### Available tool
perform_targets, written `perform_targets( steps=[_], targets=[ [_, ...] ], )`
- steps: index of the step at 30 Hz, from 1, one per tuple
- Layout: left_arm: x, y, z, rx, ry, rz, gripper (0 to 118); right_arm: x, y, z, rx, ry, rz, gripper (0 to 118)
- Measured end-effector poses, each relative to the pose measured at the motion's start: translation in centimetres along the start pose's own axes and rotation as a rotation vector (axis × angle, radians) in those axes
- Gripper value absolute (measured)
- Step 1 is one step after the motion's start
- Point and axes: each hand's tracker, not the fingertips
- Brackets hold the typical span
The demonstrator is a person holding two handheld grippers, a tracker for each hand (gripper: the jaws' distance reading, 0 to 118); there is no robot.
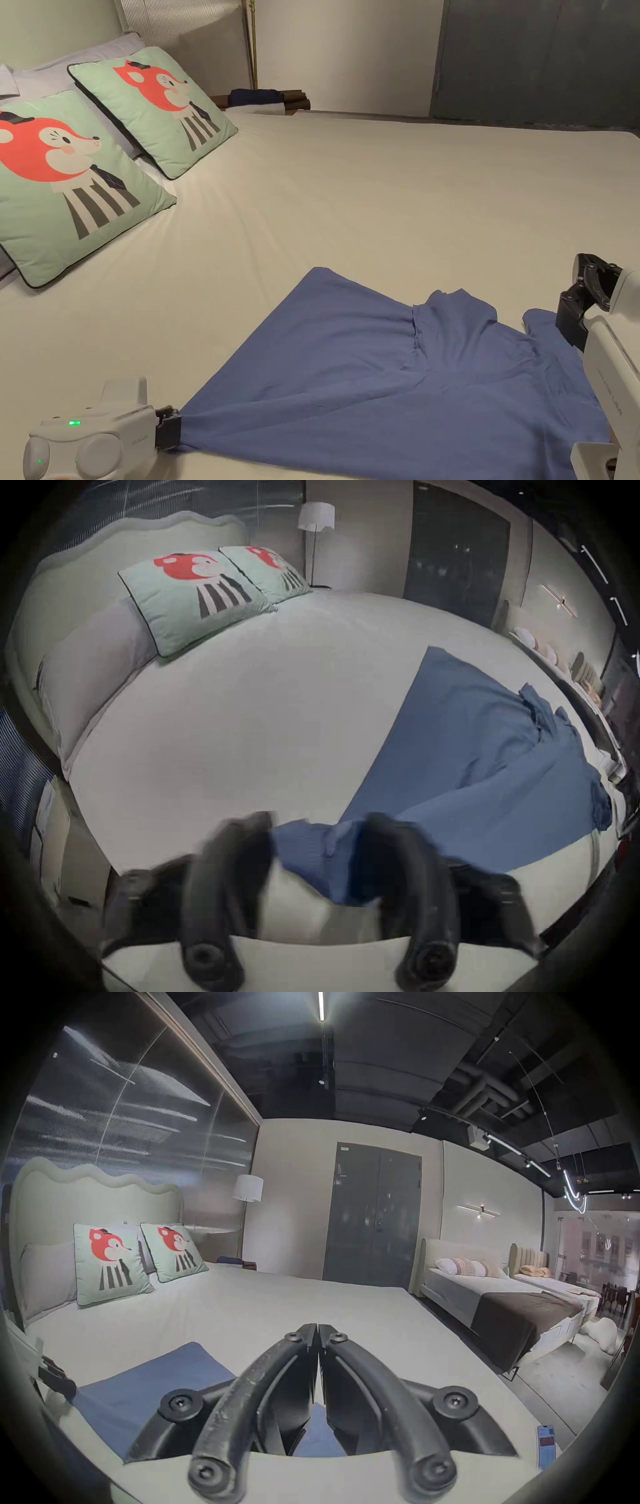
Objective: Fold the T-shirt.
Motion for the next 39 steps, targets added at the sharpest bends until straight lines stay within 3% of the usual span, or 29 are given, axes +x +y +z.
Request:
perform_targets(
  steps=[3, 7, 11, 12, 14, 15, 16, 18, 21, 23, 25, 27, 31, 32, 37, 39],
  targets=[
    [0.1, -0.6, 0.0, 0.031, -0.029, 0.004, 2, 0.1, -0.4, -0.5, -0.027, 0.006, -0.003, 0],
    [0.2, 0.0, 1.1, 0.075, -0.029, -0.037, 2, 0.8, -1.4, -2.7, -0.125, 0.02, -0.021, 1],
    [-1.5, 1.2, 1.8, 0.128, -0.073, 0.046, 2, 1.5, -3.0, -7.7, -0.269, 0.051, -0.045, 29],
    [-1.7, 1.6, 2.1, 0.118, -0.072, 0.043, 2, 1.6, -3.4, -9.4, -0.325, 0.074, -0.034, 29],
    [-1.1, 1.8, 3.3, 0.134, -0.076, 0.048, 2, 1.6, -5.1, -13.3, -0.411, 0.106, -0.017, 76],
    [-1.0, 2.0, 3.5, 0.132, -0.076, 0.046, 2, 1.6, -5.8, -15.0, -0.455, 0.121, -0.017, 92],
    [-0.9, 2.2, 3.7, 0.136, -0.079, 0.041, 2, 1.5, -6.5, -16.7, -0.487, 0.129, -0.03, 99],
    [-0.6, 2.2, 3.9, 0.146, -0.083, 0.041, 2, 1.4, -8.3, -20.2, -0.565, 0.161, -0.053, 98],
    [-0.7, 3.0, 3.6, 0.166, -0.109, 0.067, 2, 0.6, -10.9, -25.1, -0.671, 0.176, -0.01, 97],
    [-0.7, 3.5, 3.2, 0.171, -0.107, 0.07, 2, -0.5, -11.4, -26.6, -0.706, 0.187, 0.062, 96],
    [-0.7, 3.8, 2.8, 0.164, -0.113, 0.082, 2, -0.7, -12.6, -28.2, -0.752, 0.211, 0.048, 92],
    [-0.8, 3.9, 2.4, 0.156, -0.117, 0.086, 2, -0.7, -13.5, -29.2, -0.772, 0.21, 0.021, 76],
    [-0.9, 3.8, 1.4, 0.135, -0.107, 0.078, 2, -0.8, -14.5, -29.1, -0.78, 0.228, 0.027, 11],
    [-0.9, 3.8, 1.2, 0.13, -0.108, 0.081, 2, -0.8, -14.6, -28.8, -0.782, 0.234, 0.028, 2],
    [-1.0, 3.8, 1.1, 0.136, -0.124, 0.125, 2, -0.8, -13.4, -26.7, -0.713, 0.223, 0.081, 1],
    [-1.0, 4.1, 1.6, 0.155, -0.135, 0.136, 2, -0.3, -11.3, -25.4, -0.626, 0.205, 0.066, 1]
  ],
)
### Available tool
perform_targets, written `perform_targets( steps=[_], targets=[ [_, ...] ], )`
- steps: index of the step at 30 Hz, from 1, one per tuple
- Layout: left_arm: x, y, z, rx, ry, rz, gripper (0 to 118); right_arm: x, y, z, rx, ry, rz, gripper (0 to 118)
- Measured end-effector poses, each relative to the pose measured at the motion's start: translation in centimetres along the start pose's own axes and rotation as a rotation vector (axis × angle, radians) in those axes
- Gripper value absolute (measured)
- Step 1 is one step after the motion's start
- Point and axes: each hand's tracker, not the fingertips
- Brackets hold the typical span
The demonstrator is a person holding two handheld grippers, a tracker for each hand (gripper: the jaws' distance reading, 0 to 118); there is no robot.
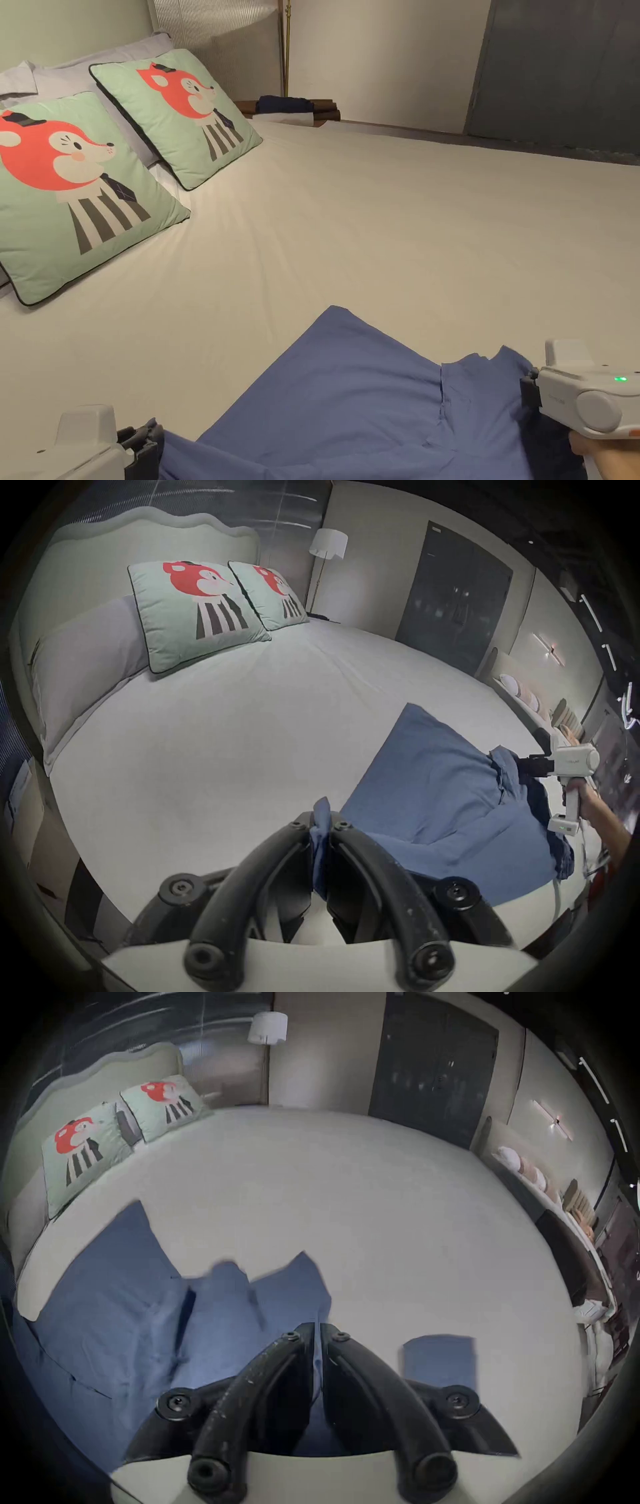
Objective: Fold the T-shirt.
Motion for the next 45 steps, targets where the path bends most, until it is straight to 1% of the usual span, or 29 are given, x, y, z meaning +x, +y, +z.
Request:
perform_targets(
  steps=[1, 3, 4, 7, 12, 16, 19, 21, 22, 23, 24, 26, 27, 31, 34, 36, 38, 42, 45],
  targets=[
    [0.1, 0.5, 0.3, 0.015, -0.015, 0.01, 2, 0.4, 0.6, 1.7, 0.047, 0.005, -0.019, 1],
    [0.5, 1.6, 0.8, 0.044, -0.045, 0.028, 2, 0.9, 2.1, 4.7, 0.142, 0.02, -0.025, 1],
    [0.8, 2.6, 1.1, 0.076, -0.06, 0.04, 2, 1.1, 2.9, 6.7, 0.193, 0.011, -0.018, 1],
    [2.1, 5.8, 1.8, 0.157, -0.105, 0.038, 2, 2.4, 5.4, 12.3, 0.343, -0.056, 0.007, 1],
    [5.5, 13.7, 2.4, 0.291, -0.135, -0.059, 1, 5.3, 10.2, 20.3, 0.55, -0.138, -0.014, 1],
    [9.1, 22.0, 2.3, 0.37, -0.15, -0.115, 1, 7.6, 14.6, 25.4, 0.705, -0.237, -0.021, 1],
    [13.0, 27.5, 2.7, 0.444, -0.14, -0.171, 1, 9.5, 18.0, 27.9, 0.797, -0.298, -0.024, 1],
    [15.4, 30.9, 2.5, 0.49, -0.118, -0.219, 1, 10.8, 20.1, 29.3, 0.837, -0.315, -0.044, 1],
    [16.5, 32.6, 2.4, 0.504, -0.119, -0.222, 1, 11.4, 21.1, 29.9, 0.855, -0.32, -0.059, 1],
    [17.5, 34.2, 2.3, 0.528, -0.118, -0.229, 1, 14.1, 22.8, 28.4, 0.874, -0.32, -0.079, 1],
    [18.4, 35.5, 2.2, 0.544, -0.116, -0.228, 1, 15.0, 23.7, 28.4, 0.895, -0.327, -0.092, 1],
    [20.2, 38.4, 2.1, 0.593, -0.081, -0.27, 1, 16.1, 25.5, 29.0, 0.927, -0.349, -0.102, 1],
    [20.9, 39.5, 2.1, 0.608, -0.074, -0.27, 1, 16.3, 26.2, 29.4, 0.945, -0.358, -0.106, 1],
    [23.2, 43.1, 1.9, 0.68, -0.047, -0.303, 1, 17.6, 28.7, 29.9, 0.981, -0.352, -0.125, 1],
    [24.0, 44.5, 1.6, 0.705, -0.036, -0.28, 1, 18.1, 29.8, 29.7, 1.006, -0.346, -0.142, 1],
    [24.0, 44.8, 1.3, 0.727, -0.057, -0.248, 1, 18.2, 29.8, 29.6, 1.014, -0.33, -0.151, 1],
    [24.0, 44.7, 0.5, 0.73, -0.043, -0.239, 1, 18.3, 29.8, 29.0, 1.01, -0.325, -0.151, 1],
    [23.2, 43.3, -2.3, 0.691, -0.041, -0.253, 1, 17.7, 28.7, 26.7, 0.988, -0.327, -0.107, 1],
    [22.4, 41.4, -5.2, 0.641, -0.032, -0.268, 1, 17.0, 27.2, 24.5, 0.947, -0.318, -0.1, 1]
  ],
)
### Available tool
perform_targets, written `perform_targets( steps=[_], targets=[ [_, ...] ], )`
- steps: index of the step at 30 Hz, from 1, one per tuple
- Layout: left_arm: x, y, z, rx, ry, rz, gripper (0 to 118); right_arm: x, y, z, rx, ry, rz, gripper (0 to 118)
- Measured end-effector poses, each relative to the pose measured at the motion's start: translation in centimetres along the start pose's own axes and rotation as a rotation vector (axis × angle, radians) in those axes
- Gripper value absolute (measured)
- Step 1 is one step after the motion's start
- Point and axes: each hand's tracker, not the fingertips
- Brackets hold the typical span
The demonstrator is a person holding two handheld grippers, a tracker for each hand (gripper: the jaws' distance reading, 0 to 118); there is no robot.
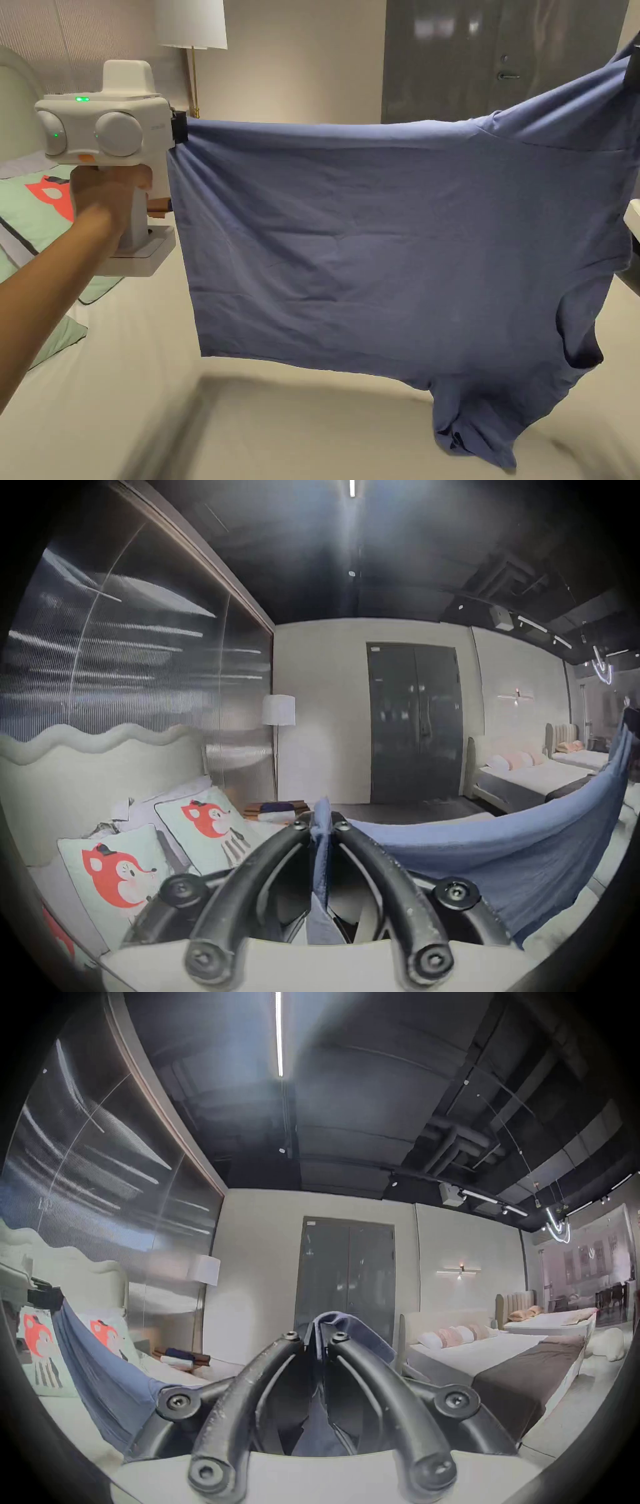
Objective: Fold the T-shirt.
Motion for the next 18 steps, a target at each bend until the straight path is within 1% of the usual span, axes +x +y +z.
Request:
perform_targets(
  steps=[3, 7, 9, 11, 14, 18],
  targets=[
    [-0.1, -3.5, -1.1, -0.049, 0.0, 0.005, 1, -0.4, -3.6, -0.3, -0.058, 0.019, -0.005, 1],
    [-0.4, -9.6, -0.8, -0.141, -0.007, 0.035, 1, -1.3, -8.5, 0.9, -0.152, 0.045, -0.004, 1],
    [-1.1, -12.5, -0.5, -0.187, -0.016, 0.051, 1, -1.4, -11.1, 1.6, -0.201, 0.055, -0.032, 1],
    [-1.7, -15.8, 0.6, -0.234, -0.014, 0.062, 1, -2.2, -13.2, 3.9, -0.257, 0.062, -0.068, 1],
    [-2.5, -20.1, 2.5, -0.303, -0.002, 0.043, 1, -2.9, -16.3, 6.6, -0.33, 0.061, -0.08, 1],
    [-3.7, -24.8, 5.5, -0.401, 0.004, 0.073, 1, -3.5, -19.6, 11.4, -0.424, 0.075, -0.121, 1]
  ],
)
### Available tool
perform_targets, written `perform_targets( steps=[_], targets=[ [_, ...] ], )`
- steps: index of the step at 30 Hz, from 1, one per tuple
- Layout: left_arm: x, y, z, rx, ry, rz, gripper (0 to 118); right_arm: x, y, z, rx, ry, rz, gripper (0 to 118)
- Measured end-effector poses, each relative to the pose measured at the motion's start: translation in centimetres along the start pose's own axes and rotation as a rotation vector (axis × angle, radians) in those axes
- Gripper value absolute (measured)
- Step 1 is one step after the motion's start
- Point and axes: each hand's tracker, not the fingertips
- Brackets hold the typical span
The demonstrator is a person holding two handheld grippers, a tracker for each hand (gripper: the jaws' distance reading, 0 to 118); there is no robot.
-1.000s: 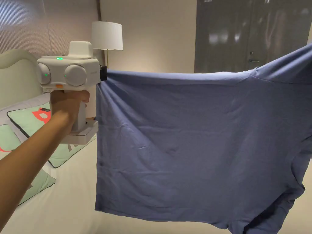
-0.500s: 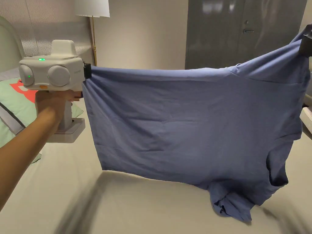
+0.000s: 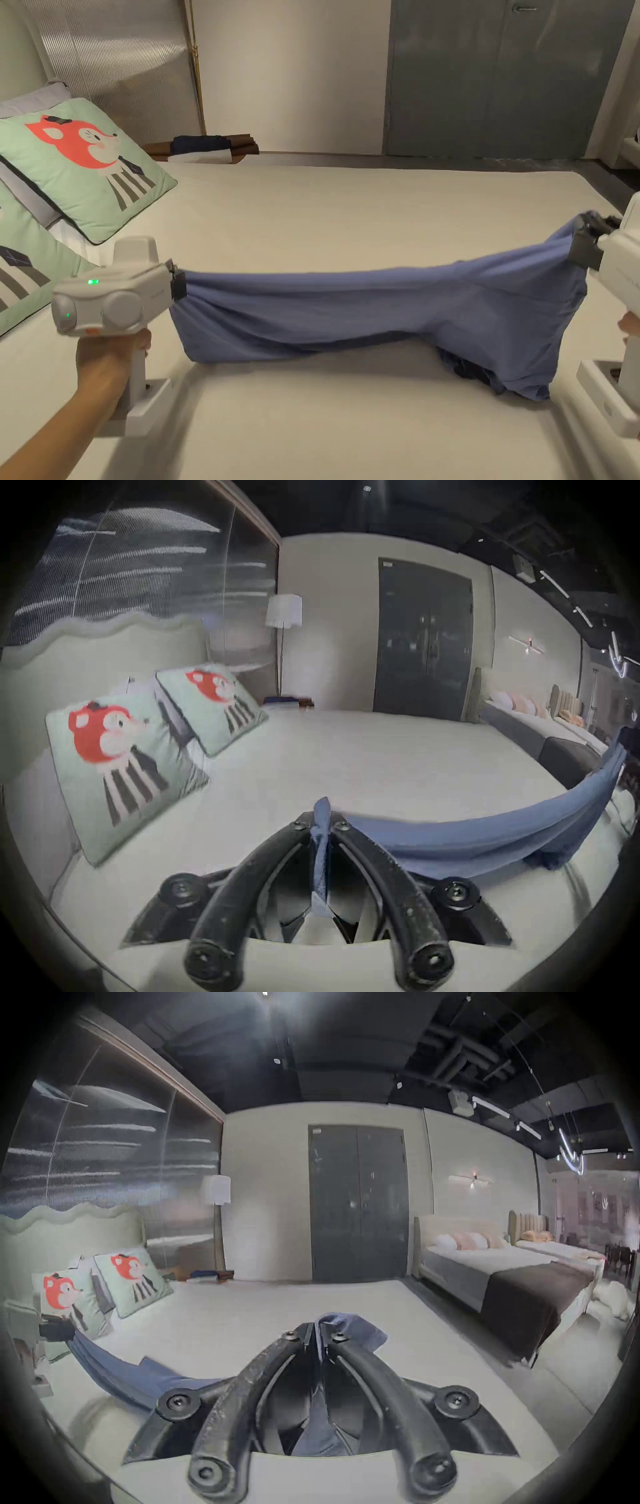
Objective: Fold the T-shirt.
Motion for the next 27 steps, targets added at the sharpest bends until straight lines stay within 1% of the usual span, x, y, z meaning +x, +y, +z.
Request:
perform_targets(
  steps=[2, 6, 12, 13, 15, 18, 25, 27],
  targets=[
    [-0.8, -2.9, 1.0, -0.035, 0.008, 0.012, 1, -0.1, -2.7, 2.0, -0.053, 0.009, -0.012, 1],
    [-1.1, -7.8, 5.4, -0.102, 0.008, 0.016, 1, 0.0, -7.5, 6.8, -0.13, 0.017, -0.05, 1],
    [-2.1, -12.8, 11.6, -0.158, -0.002, 0.031, 1, 1.3, -13.6, 13.2, -0.262, 0.022, -0.106, 1],
    [-2.2, -13.6, 12.7, -0.166, -0.004, 0.033, 1, 1.5, -14.4, 14.3, -0.3, 0.01, -0.121, 1],
    [-2.4, -15.0, 14.5, -0.18, -0.003, 0.034, 1, 1.9, -15.9, 16.6, -0.338, 0.02, -0.167, 1],
    [-2.6, -17.1, 17.2, -0.205, -0.006, 0.023, 1, 2.6, -17.9, 19.2, -0.388, 0.01, -0.169, 1],
    [-3.8, -21.2, 21.7, -0.265, -0.005, 0.021, 1, 3.5, -21.4, 25.2, -0.547, 0.007, -0.227, 1],
    [-3.8, -21.8, 22.9, -0.277, 0.003, 0.019, 1, 3.6, -22.2, 25.9, -0.58, 0.023, -0.22, 1]
  ],
)
